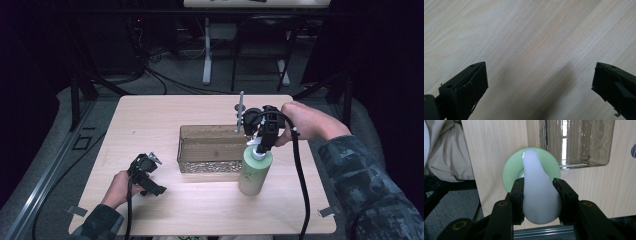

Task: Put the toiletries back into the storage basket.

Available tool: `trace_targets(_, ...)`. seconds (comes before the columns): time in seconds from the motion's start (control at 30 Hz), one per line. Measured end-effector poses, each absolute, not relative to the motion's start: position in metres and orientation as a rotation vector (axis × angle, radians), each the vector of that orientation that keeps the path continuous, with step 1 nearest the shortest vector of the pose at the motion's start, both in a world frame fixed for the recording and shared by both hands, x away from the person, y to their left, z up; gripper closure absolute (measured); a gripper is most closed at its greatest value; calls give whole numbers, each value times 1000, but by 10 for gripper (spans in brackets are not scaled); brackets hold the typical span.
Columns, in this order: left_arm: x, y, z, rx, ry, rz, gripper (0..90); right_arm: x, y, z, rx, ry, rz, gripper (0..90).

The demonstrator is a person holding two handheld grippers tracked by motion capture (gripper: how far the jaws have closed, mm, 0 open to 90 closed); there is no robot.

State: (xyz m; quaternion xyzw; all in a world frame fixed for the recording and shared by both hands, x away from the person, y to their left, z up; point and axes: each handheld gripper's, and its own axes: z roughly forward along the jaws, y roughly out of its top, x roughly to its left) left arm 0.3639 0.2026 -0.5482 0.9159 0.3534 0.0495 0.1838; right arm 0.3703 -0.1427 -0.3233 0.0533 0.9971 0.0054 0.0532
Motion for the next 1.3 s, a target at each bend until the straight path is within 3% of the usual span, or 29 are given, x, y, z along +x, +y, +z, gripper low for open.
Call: trace_targets(1.3,364,203,-548,2573,1000,144,1,362,-136,-261,75,2976,10,633)
